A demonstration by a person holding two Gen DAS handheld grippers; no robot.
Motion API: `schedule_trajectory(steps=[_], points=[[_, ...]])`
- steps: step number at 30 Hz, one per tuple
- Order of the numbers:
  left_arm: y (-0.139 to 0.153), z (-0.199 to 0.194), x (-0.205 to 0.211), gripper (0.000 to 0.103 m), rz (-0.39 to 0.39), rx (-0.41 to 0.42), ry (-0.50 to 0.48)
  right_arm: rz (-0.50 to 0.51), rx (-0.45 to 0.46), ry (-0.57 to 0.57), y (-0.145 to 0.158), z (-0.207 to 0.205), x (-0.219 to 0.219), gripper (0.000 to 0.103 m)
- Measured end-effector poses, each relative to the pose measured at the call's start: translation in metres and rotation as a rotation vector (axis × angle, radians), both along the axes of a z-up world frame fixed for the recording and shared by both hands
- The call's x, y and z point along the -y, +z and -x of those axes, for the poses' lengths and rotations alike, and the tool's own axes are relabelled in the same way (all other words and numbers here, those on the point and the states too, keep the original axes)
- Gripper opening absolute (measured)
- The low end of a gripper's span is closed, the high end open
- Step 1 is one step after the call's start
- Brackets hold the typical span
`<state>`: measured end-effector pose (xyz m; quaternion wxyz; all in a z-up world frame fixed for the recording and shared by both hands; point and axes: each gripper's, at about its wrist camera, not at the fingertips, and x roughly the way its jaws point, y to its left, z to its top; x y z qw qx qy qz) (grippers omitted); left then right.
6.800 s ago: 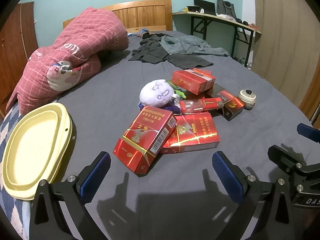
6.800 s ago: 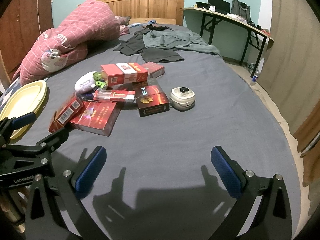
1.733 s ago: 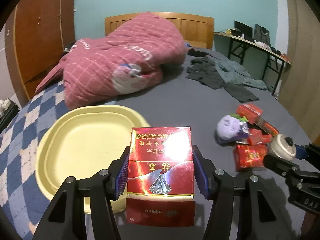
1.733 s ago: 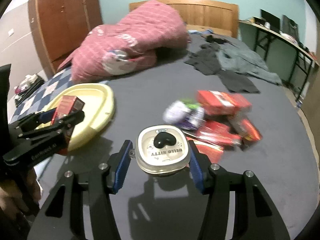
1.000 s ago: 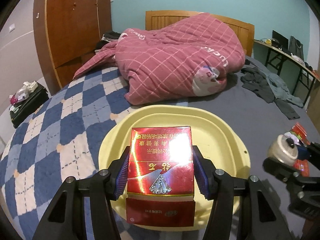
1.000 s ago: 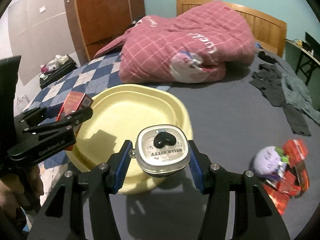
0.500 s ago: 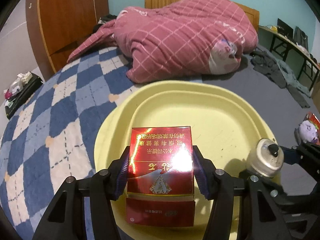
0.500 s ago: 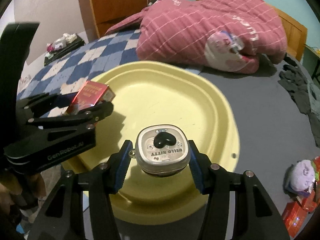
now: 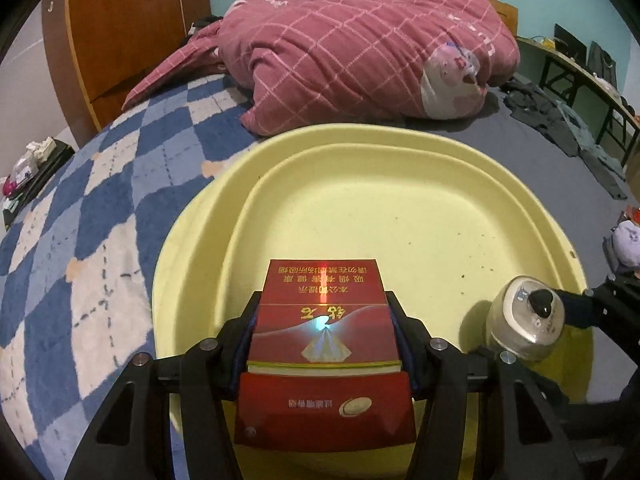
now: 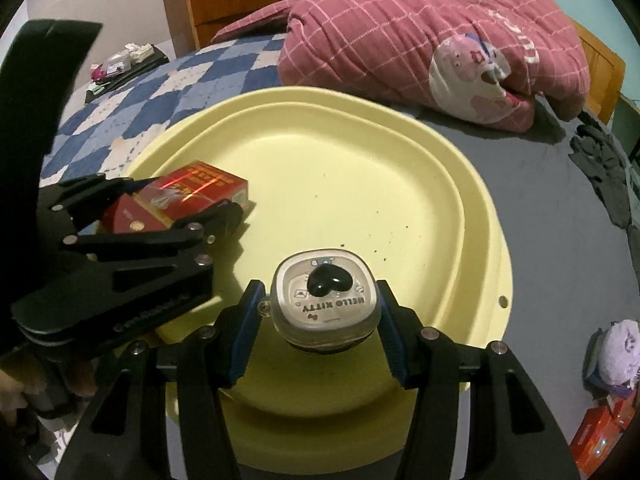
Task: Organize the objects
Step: 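Lower the pack onto the yellow tray with the left tool while the right tool sets the tin beside it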
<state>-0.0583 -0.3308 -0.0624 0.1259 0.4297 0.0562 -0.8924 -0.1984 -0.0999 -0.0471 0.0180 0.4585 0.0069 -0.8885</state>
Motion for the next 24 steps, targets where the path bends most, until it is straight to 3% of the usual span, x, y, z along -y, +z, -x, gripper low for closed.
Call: schedule_trajectory(steps=[12, 16, 19, 21, 24], points=[[-0.007, 0.005, -0.001, 0.056, 0.013, 0.007, -0.007, -0.033, 0.005, 0.016, -0.014, 0.007, 0.002, 0.056], [-0.006, 0.002, -0.002, 0.062, -0.005, -0.003, -0.011, -0.029, 0.012, 0.02, -0.013, 0.008, 0.001, 0.056], [-0.002, -0.003, -0.007, 0.072, 0.006, -0.01, -0.023, -0.036, 0.012, 0.028, -0.013, 0.007, 0.004, 0.062], [0.0, -0.006, -0.008, 0.075, 0.004, -0.02, -0.026, -0.035, -0.003, 0.025, -0.011, 0.004, 0.004, 0.081], [0.003, -0.009, -0.008, 0.085, -0.01, -0.025, -0.027, -0.02, -0.045, 0.02, -0.001, -0.001, 0.004, 0.088]])
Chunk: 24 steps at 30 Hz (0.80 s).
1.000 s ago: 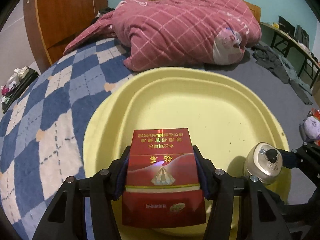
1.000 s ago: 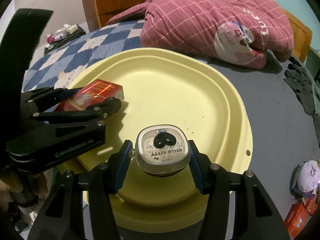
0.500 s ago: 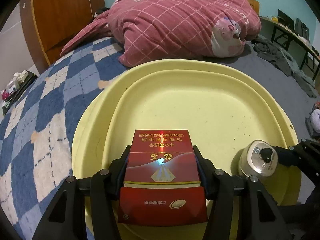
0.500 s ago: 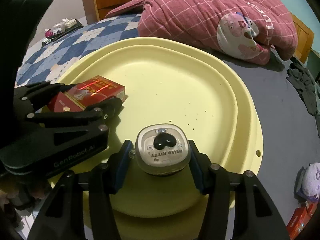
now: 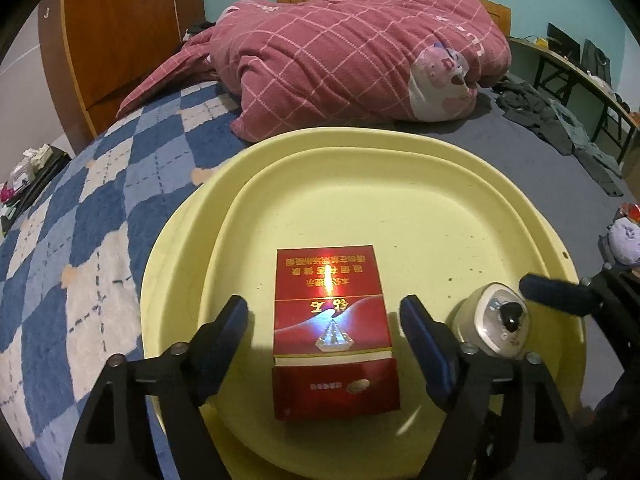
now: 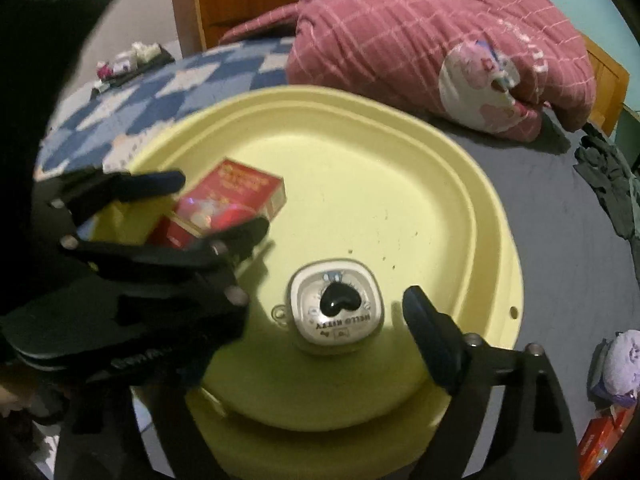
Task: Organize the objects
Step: 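Lower the pack onto the yellow tray with the left tool while the right tool sets the tin beside it, then withdraw both open tools from the tray back toward the pile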
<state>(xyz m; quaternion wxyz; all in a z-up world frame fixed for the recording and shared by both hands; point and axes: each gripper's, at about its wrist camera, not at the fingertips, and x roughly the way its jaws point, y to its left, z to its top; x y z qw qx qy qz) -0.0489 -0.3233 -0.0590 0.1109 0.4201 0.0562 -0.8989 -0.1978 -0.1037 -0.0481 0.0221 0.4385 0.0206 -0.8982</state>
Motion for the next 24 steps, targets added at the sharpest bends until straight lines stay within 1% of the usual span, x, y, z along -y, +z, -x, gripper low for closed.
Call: schedule_trajectory(steps=[1, 2, 4, 5, 6, 8, 10, 15, 19, 24], points=[[0.002, -0.001, 0.0, 0.093, 0.002, -0.002, 0.006, -0.005, -0.006, -0.001, 0.003, -0.002, 0.0, 0.089], [0.005, -0.002, 0.001, 0.094, 0.004, -0.007, 0.009, -0.004, -0.013, 0.0, 0.006, -0.003, -0.001, 0.09], [0.009, -0.003, 0.003, 0.103, -0.014, -0.004, 0.004, 0.0, -0.027, -0.007, 0.013, -0.007, -0.003, 0.094], [0.011, -0.004, 0.003, 0.103, -0.033, -0.001, -0.001, -0.001, -0.041, -0.012, 0.017, -0.01, -0.004, 0.098], [0.014, -0.005, 0.003, 0.103, -0.035, -0.001, 0.002, -0.002, -0.05, -0.019, 0.021, -0.013, -0.006, 0.101], [0.021, -0.01, -0.001, 0.103, -0.021, -0.021, 0.007, 0.001, -0.058, -0.035, 0.027, -0.02, -0.01, 0.102], [0.029, -0.015, -0.007, 0.103, 0.002, -0.037, 0.007, 0.006, -0.06, -0.055, 0.032, -0.027, -0.017, 0.103], [0.047, -0.026, -0.033, 0.103, 0.023, -0.061, -0.016, -0.007, -0.069, -0.098, 0.043, -0.047, -0.032, 0.103], [0.06, -0.034, -0.062, 0.103, 0.042, -0.079, -0.063, -0.016, -0.077, -0.141, 0.051, -0.069, -0.048, 0.103], [0.077, -0.05, -0.099, 0.103, 0.029, -0.126, -0.127, -0.011, -0.09, -0.207, 0.059, -0.104, -0.072, 0.103]])
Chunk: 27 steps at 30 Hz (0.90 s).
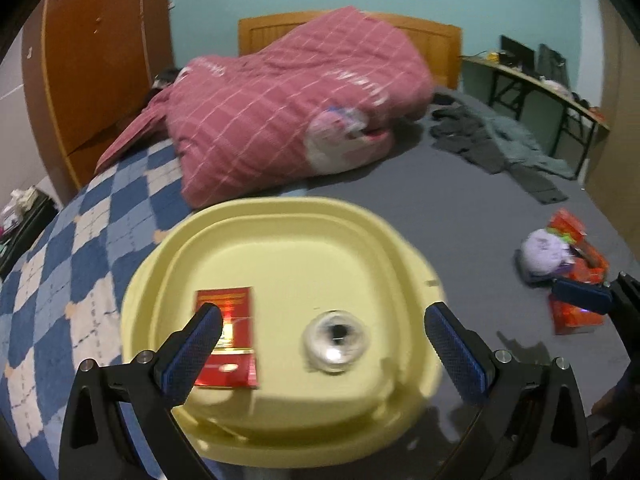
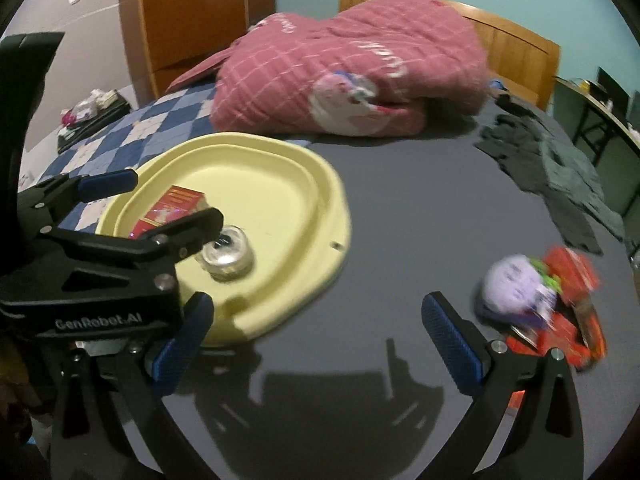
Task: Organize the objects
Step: 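Withdraw both open tools from the tray back toward the pile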
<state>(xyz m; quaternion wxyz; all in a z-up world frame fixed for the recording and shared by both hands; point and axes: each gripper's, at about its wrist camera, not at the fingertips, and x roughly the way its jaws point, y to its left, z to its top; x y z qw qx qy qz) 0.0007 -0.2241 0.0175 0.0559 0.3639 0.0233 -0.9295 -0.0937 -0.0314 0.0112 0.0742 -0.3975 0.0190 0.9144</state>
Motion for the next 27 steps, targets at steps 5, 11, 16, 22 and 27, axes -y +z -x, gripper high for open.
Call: schedule_trajectory(steps=[5, 11, 16, 22, 27], points=[[0.001, -0.005, -0.029, 0.103, -0.022, 0.008, -0.031, -0.003, -0.003, -0.086, 0.006, -0.038, -0.03, 0.103], [0.015, -0.014, -0.072, 0.103, -0.059, -0.019, -0.08, -0.008, -0.005, -0.183, 0.015, -0.08, -0.062, 0.103], [0.024, -0.022, -0.107, 0.103, -0.099, -0.039, -0.117, 0.013, -0.013, -0.265, 0.02, -0.115, -0.088, 0.103], [0.018, -0.026, -0.14, 0.103, -0.13, -0.032, -0.166, 0.05, -0.017, -0.356, 0.018, -0.146, -0.118, 0.103], [0.012, -0.017, -0.148, 0.103, -0.108, -0.018, -0.191, 0.097, -0.026, -0.404, 0.01, -0.154, -0.138, 0.103]])
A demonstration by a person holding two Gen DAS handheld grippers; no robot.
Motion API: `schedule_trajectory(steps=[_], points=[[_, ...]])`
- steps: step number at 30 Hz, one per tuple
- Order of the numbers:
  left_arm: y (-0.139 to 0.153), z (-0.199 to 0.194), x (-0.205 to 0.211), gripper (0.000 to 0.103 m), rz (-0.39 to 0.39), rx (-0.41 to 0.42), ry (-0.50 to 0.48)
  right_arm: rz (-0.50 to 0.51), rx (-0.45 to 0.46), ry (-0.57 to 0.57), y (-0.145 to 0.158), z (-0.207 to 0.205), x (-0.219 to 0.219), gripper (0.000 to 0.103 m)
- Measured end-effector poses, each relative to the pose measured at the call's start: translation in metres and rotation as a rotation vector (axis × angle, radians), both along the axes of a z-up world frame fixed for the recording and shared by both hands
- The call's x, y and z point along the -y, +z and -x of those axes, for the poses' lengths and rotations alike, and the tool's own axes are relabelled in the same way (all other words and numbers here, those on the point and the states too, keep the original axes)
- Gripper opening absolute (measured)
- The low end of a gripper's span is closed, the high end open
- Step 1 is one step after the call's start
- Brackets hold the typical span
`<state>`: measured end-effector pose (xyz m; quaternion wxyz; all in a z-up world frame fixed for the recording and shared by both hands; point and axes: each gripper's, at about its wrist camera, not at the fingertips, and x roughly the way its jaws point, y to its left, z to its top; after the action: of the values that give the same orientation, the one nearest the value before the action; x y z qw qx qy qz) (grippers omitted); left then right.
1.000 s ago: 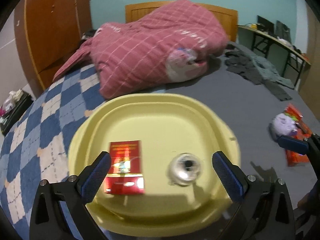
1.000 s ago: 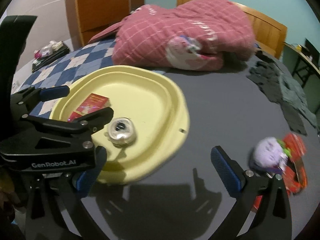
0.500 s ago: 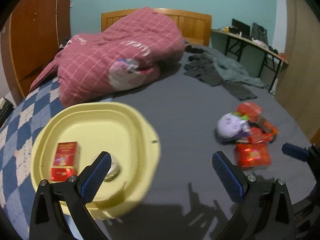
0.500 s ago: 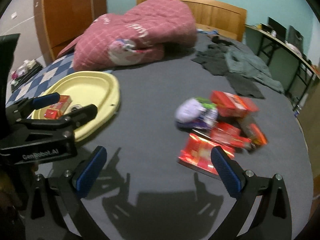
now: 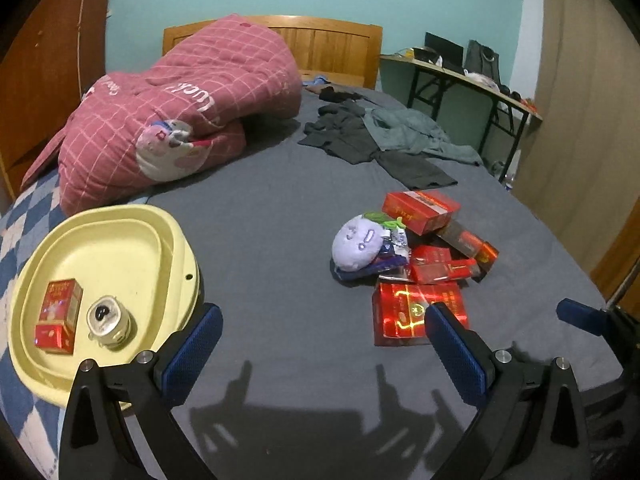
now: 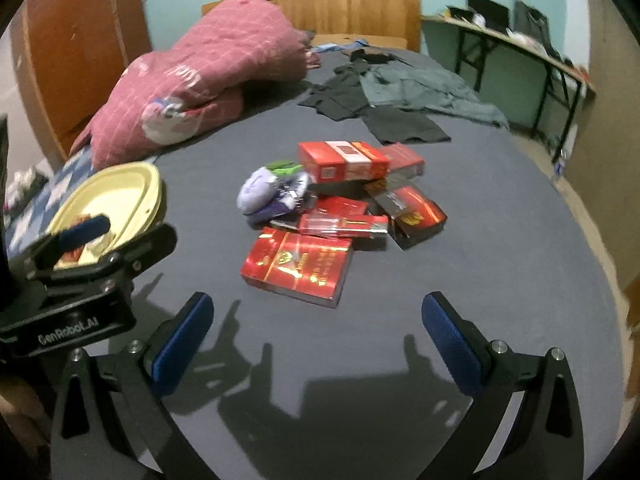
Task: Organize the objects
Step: 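Withdraw both open tools from the tray back toward the pile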
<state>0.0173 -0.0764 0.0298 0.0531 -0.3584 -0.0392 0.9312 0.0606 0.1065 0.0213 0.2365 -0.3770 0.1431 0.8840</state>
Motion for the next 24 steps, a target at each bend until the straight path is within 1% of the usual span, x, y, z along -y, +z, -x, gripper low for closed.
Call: schedule_trajectory(steps=[2, 5, 9, 14, 19, 24], points=[[-0.001, 0.007, 0.002, 0.103, -0.003, 0.009, 0.004, 0.034, -0.03, -0.021, -0.002, -0.001, -0.009, 0.103], [-0.002, 0.015, 0.01, 0.103, -0.014, 0.016, 0.014, 0.024, -0.041, -0.034, -0.004, 0.001, -0.014, 0.103], [-0.014, 0.033, 0.007, 0.103, -0.006, 0.025, 0.022, 0.035, -0.022, -0.028, -0.016, 0.007, -0.018, 0.103], [-0.022, 0.043, 0.0, 0.103, 0.018, 0.025, 0.015, 0.025, -0.002, -0.029, -0.025, 0.01, -0.02, 0.103], [-0.024, 0.049, -0.003, 0.103, 0.011, 0.018, -0.004, 0.033, 0.0, -0.027, -0.027, 0.01, -0.022, 0.103], [-0.03, 0.066, -0.006, 0.103, -0.003, 0.045, -0.054, 0.03, -0.003, -0.023, -0.027, 0.012, -0.02, 0.103]])
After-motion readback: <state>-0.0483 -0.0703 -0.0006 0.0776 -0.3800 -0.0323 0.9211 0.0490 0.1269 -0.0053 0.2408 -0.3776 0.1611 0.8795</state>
